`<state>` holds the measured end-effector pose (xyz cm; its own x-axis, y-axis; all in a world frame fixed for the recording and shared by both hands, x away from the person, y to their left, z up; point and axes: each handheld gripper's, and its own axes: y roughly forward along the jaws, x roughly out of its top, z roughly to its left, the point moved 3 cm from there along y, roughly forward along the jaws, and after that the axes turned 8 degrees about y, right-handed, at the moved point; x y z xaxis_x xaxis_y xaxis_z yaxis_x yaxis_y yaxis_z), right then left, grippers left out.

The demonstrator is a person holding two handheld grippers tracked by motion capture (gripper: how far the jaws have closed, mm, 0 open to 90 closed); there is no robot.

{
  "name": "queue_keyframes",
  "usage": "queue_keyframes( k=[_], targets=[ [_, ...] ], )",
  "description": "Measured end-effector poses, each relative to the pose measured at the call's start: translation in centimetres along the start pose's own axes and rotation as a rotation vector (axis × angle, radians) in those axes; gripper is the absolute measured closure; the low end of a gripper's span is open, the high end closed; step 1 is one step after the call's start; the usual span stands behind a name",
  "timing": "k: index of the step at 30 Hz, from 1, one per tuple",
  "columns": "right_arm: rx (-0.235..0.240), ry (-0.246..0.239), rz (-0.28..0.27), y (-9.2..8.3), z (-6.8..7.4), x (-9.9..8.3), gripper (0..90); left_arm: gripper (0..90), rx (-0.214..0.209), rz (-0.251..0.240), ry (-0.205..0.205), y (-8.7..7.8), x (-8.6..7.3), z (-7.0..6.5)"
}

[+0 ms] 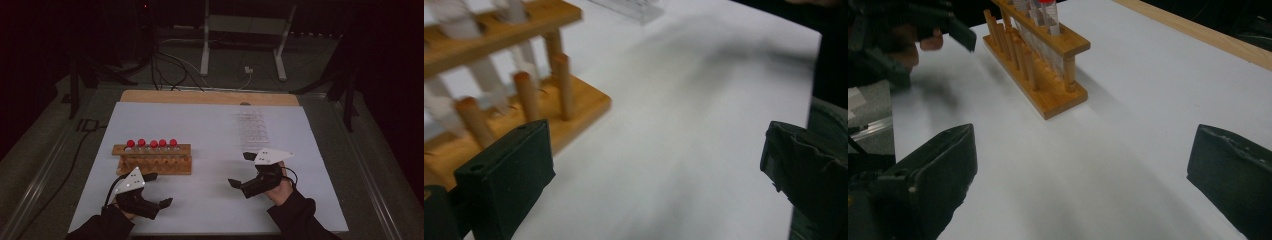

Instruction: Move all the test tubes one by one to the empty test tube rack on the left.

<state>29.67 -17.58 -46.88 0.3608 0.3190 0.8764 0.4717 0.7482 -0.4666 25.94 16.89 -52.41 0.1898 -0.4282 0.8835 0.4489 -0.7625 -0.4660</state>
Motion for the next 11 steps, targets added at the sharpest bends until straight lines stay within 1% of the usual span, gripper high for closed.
queue_keyframes(
  k=[2, 6, 11],
  targets=[
    [-0.001, 0.001, -0.005, -0.01, -0.03, -0.04, 0.0, 1.4, -0.016, 0.000, -0.003, 0.10, -0.12, -0.05],
    [-0.005, -0.005, -0.007, -0.01, 0.00, -0.10, 0.0, 1.4, -0.022, 0.010, 0.012, 0.37, -0.21, -0.30],
    [-0.014, -0.012, -0.010, -0.02, -0.03, -0.11, 0.0, 1.5, -0.024, -0.003, 0.011, 0.27, -0.09, -0.25]
  ],
)
